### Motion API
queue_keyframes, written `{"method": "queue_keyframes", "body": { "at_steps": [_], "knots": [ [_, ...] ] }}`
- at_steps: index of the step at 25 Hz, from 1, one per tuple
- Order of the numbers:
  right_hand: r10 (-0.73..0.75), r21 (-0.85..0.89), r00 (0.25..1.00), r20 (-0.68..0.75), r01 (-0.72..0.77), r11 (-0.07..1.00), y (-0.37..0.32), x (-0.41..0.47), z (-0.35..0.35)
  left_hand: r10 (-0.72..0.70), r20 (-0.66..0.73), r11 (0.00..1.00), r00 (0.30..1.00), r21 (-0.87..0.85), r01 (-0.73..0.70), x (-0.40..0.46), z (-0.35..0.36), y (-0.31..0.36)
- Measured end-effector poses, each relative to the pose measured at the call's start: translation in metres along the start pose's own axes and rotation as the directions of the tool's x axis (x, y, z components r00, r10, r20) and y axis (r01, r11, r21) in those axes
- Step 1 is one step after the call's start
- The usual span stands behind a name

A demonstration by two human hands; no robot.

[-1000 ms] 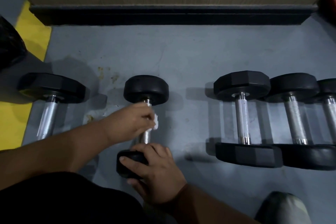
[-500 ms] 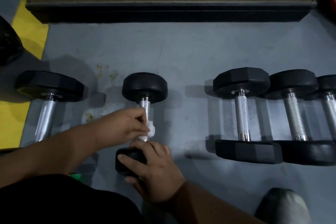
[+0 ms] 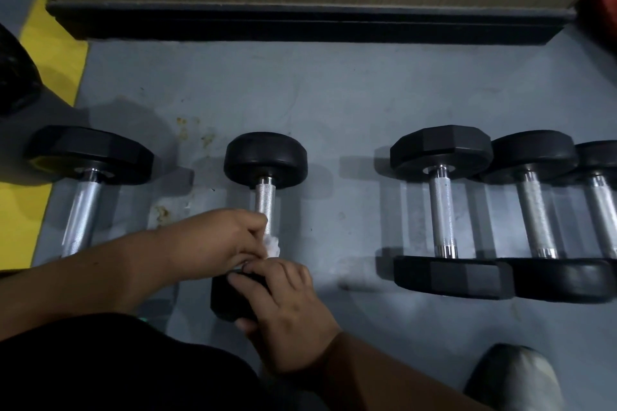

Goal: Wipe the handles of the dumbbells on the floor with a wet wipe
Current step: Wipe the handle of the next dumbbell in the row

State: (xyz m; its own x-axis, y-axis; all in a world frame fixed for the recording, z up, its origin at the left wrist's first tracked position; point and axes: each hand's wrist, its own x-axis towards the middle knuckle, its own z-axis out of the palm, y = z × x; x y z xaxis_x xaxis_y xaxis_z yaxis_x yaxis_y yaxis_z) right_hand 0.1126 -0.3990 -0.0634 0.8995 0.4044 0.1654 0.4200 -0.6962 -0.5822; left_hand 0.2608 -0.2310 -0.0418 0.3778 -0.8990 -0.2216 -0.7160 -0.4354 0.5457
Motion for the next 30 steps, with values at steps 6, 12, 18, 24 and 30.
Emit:
{"method": "queue_keyframes", "body": {
  "at_steps": [6, 12, 18, 24, 30],
  "knots": [
    [-0.013, -0.013, 1.000, -0.021, 0.012, 1.000, 0.000, 0.000, 0.003, -0.157, -0.261, 0.985, 0.953, -0.112, 0.132, 0.014, 0.000, -0.004],
    [0.000, -0.061, 1.000, -0.013, -0.001, 0.998, -0.003, 0.003, 0.010, -0.334, -0.366, 0.943, 0.869, -0.129, 0.308, 0.030, -0.008, 0.000],
    [0.003, 0.004, 0.995, -0.098, -0.002, 1.000, -0.005, 0.008, 0.014, -0.194, 0.010, 0.947, 0.981, -0.258, 0.190, -0.006, -0.004, 0.009],
    [-0.034, 0.024, 0.999, -0.033, 0.035, 0.999, -0.001, 0.004, 0.007, -0.264, -0.304, 0.955, 0.915, -0.213, 0.204, 0.015, -0.005, 0.002],
    [-0.012, -0.031, 1.000, 0.012, 0.012, 0.999, 0.001, -0.005, 0.004, -0.338, -0.420, 0.940, 0.842, -0.188, 0.284, 0.028, -0.006, -0.008]
  ]
}}
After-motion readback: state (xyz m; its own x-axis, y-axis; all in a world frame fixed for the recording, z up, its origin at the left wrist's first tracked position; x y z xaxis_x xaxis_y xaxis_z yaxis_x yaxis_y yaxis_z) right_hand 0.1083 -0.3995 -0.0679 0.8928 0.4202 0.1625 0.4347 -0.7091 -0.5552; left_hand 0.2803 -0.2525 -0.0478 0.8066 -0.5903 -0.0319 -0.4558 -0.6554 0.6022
